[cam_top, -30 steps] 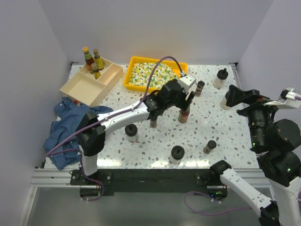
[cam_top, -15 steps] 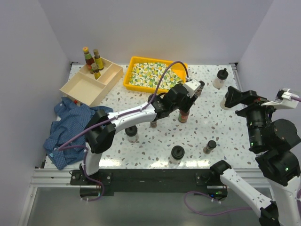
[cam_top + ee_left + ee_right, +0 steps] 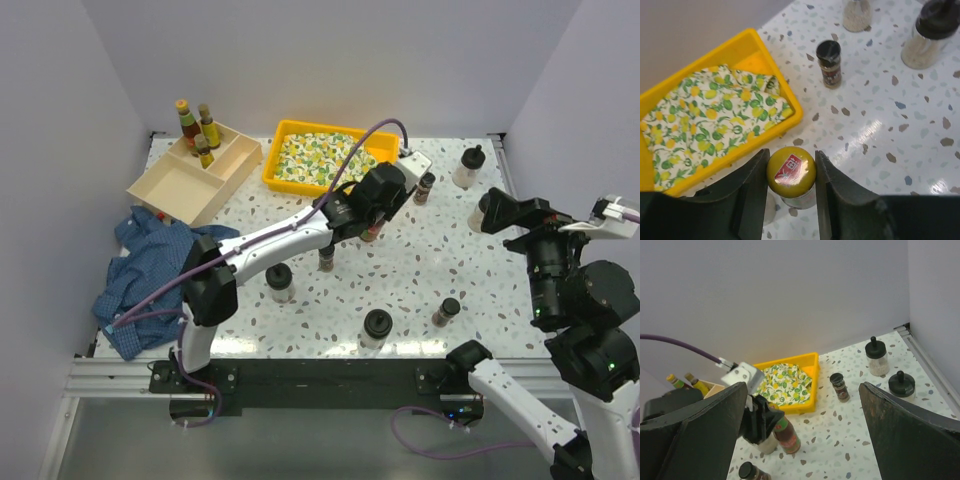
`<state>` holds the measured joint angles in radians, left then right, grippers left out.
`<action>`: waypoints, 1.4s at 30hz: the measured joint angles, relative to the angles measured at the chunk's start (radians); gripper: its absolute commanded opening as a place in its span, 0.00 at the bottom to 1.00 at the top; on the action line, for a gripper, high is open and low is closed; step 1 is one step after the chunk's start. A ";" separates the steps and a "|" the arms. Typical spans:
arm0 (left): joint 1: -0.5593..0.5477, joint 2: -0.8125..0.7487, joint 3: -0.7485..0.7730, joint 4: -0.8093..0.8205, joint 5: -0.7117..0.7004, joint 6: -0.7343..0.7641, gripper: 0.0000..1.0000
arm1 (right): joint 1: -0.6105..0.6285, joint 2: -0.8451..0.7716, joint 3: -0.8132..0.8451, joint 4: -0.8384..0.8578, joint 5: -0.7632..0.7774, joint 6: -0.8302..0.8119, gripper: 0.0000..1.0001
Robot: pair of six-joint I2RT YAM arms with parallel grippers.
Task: Organize the condiment bottles
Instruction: Pick up the bottle from the center of the board, then place the bottle in the storage box.
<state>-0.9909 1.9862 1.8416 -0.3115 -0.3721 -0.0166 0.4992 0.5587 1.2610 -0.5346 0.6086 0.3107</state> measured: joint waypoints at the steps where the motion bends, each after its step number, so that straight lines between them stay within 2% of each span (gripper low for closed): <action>1: 0.007 0.000 0.033 -0.006 -0.020 0.015 0.00 | 0.000 0.000 -0.001 0.000 -0.001 0.000 0.99; 7: 0.126 -0.033 0.136 -0.012 -0.046 0.039 0.00 | 0.000 -0.003 -0.006 -0.003 -0.027 0.003 0.99; 19: 0.636 -0.079 0.141 -0.020 -0.037 0.050 0.00 | 0.000 0.005 -0.066 -0.016 -0.102 0.030 0.99; 25: 0.823 -0.076 0.141 -0.005 0.030 0.024 0.00 | 0.000 0.035 -0.067 -0.051 -0.132 0.042 0.99; 32: 0.911 -0.008 0.151 0.044 0.137 -0.014 0.00 | 0.000 0.051 -0.047 -0.064 -0.156 0.048 0.99; 42: 0.943 0.102 0.151 0.118 0.240 -0.024 0.00 | 0.000 0.105 -0.025 -0.064 -0.183 0.048 0.99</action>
<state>-0.0483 2.0880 1.9926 -0.1932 -0.1318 -0.0410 0.4992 0.6632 1.2362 -0.5991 0.4252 0.3588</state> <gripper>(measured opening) 0.422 0.985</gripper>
